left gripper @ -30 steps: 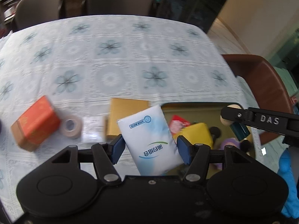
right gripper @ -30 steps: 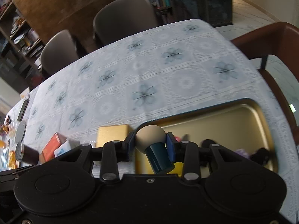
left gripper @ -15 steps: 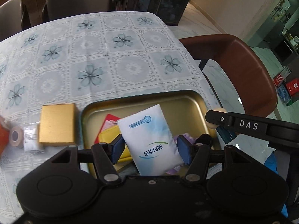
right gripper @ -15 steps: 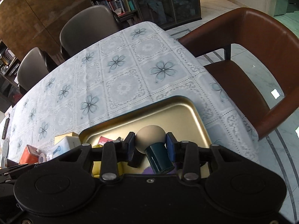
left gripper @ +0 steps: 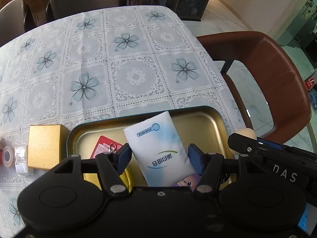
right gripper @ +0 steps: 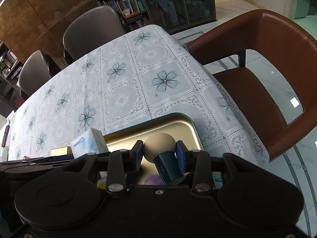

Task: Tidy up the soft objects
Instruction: 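Carry the tissue pack with the left tool while the right tool carries the sponge over the gold tray, then open the left tool to drop the tissue pack into the tray while the right tool releases the sponge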

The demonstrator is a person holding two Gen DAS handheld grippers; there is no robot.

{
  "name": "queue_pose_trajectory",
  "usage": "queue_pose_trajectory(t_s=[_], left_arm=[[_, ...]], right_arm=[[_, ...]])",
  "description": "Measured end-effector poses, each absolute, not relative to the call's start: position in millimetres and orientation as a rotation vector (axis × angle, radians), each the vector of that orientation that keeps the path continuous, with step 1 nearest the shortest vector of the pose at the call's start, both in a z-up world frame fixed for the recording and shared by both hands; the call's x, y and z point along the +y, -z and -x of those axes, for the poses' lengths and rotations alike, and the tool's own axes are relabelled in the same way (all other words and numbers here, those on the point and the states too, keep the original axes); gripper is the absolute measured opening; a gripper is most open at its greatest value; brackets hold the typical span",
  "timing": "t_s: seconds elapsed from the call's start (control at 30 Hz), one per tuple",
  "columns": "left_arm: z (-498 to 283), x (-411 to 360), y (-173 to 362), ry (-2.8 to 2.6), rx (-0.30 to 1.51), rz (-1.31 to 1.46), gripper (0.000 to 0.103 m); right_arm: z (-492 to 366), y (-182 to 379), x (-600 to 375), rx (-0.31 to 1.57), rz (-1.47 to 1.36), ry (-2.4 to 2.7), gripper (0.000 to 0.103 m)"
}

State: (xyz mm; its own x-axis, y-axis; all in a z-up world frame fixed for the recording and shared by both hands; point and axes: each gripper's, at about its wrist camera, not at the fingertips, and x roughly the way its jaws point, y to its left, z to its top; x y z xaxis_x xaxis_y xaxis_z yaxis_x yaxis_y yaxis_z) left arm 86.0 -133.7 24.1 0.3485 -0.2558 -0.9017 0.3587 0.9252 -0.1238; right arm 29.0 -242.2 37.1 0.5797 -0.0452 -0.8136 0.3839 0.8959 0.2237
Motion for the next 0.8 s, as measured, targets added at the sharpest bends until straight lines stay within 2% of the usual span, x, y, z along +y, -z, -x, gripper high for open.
queue_pose_trajectory(t_s=[0.13, 0.37, 0.8], left_arm=[[-90, -129, -19, 0.364, 1.167, -0.092, 0.07], [-88, -117, -20, 0.335, 1.174, -0.087, 0.075], [-73, -74, -21, 0.3, 1.185, -0.081, 0.077]], right_arm=[[-34, -34, -244, 0.933, -0.399, 0.245, 0.041], [-38, -31, -243, 0.936, -0.419, 0.226, 0.041], [-36, -27, -226, 0.958, -0.414, 0.236, 0.041]])
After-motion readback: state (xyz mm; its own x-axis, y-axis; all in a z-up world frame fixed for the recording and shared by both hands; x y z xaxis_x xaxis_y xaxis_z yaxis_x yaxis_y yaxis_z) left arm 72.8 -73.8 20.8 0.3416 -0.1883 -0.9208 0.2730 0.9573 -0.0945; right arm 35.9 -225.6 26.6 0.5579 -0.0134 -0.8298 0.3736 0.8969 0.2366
